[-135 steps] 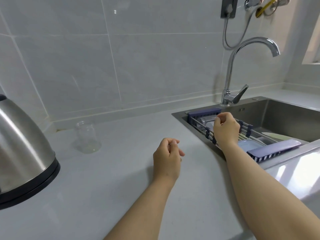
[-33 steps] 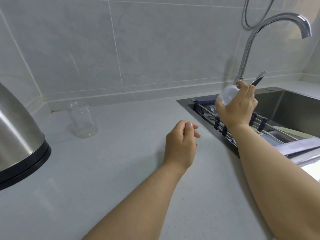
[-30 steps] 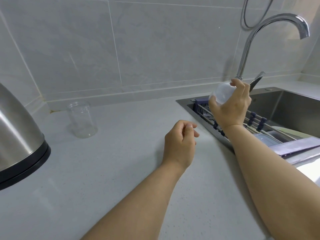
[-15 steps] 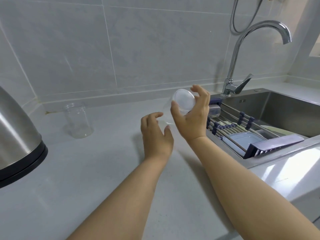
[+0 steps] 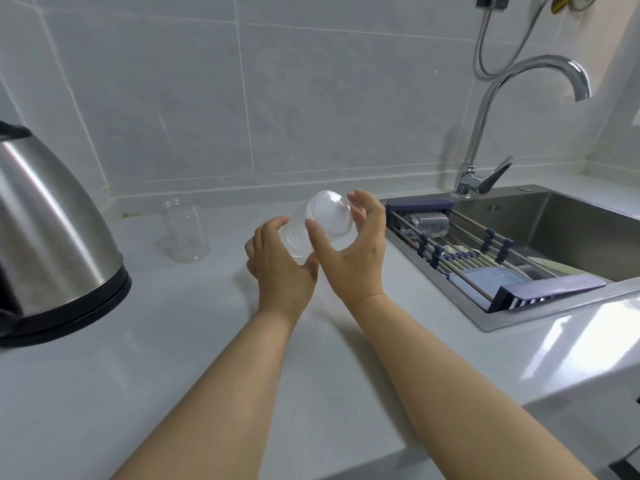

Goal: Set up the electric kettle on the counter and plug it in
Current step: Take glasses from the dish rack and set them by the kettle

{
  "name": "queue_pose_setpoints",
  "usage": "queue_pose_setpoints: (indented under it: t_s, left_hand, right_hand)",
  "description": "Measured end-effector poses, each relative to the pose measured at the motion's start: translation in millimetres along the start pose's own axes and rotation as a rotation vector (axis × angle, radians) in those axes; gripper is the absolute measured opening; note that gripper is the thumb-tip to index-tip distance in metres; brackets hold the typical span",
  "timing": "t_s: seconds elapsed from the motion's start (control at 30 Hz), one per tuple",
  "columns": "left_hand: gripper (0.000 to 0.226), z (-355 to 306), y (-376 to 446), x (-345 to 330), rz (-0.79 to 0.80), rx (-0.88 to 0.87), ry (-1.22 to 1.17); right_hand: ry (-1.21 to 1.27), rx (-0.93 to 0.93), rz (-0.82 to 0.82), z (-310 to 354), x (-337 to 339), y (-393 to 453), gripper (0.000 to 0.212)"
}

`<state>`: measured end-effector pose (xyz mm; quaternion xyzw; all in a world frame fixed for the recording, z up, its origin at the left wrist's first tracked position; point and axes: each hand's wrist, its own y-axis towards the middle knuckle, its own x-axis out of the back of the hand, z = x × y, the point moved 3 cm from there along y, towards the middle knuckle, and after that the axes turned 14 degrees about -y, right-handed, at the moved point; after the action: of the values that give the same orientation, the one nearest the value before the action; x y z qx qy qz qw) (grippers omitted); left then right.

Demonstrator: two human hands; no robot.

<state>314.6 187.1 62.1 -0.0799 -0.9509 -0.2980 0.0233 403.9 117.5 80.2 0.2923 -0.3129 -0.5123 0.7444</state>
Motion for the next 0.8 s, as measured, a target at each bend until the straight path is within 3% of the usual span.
queue_pose_setpoints:
  t_s: [0.2, 0.43, 0.6, 0.67, 0.8]
  left_hand:
    - [0.063, 4.8, -1.4, 31.4, -0.110, -0.055, 0.088]
    - [0.063, 16.0, 2.3, 80.9, -0.103, -0.024, 0.167]
    - [0.063, 21.8, 1.1, 110.6, -0.094, 0.014, 0.156]
    - [0.064, 22.3, 0.6, 119.8, -0.094, 0.019, 0.139]
    - [0.068, 26.8, 1.9, 135.3, -0.115, 0.095, 0.055]
  right_hand:
    - [0.014, 0.064, 0.105, 22.0, -22.4, -22.5, 0.061]
    - [-0.030, 0.229, 0.188, 41.1, -42.6, -41.1, 0.053]
    - [-0.049, 0.287, 0.259, 57.3, -61.4, -56.3, 0.058]
    - [-0.074, 0.243, 0.286, 63.0, -69.7, -61.3, 0.067]
    - [-0.074, -0.036, 0.374, 76.2, -92.4, -70.8, 0.087]
